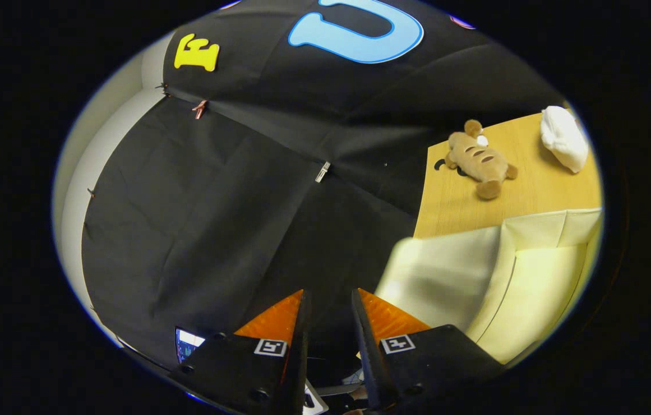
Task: Open the storage box then place both shoes into the box .Put the left shoe in first, then the right shoe, with the right side of both shoes facing outward in a uniform manner.
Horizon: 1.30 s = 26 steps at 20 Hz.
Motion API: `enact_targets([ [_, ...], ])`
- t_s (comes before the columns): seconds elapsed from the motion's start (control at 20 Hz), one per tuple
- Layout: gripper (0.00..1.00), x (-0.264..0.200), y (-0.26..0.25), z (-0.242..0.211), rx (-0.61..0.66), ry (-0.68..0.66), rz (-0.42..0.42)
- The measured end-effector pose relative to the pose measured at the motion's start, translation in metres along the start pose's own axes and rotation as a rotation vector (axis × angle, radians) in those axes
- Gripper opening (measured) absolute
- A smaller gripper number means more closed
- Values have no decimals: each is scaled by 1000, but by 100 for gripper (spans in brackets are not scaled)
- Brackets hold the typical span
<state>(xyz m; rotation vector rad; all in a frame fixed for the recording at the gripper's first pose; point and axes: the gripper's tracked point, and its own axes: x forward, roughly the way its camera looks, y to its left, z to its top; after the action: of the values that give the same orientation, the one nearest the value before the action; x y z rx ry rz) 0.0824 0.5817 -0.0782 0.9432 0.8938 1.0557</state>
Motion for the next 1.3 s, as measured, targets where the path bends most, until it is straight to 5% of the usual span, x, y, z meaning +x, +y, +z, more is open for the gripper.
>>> enact_targets([
  [0.35, 44, -73, -1, 22, -225, -124, 0],
  [0.65, 66, -165, -10, 51, -389, -287, -59],
  [0.7, 79, -181, -14, 53, -414, -311, -79],
  [1.05, 94, -309, -99, 76, -581, -395, -419],
  [1.3, 94, -361, -196, 51, -500, -257, -650],
])
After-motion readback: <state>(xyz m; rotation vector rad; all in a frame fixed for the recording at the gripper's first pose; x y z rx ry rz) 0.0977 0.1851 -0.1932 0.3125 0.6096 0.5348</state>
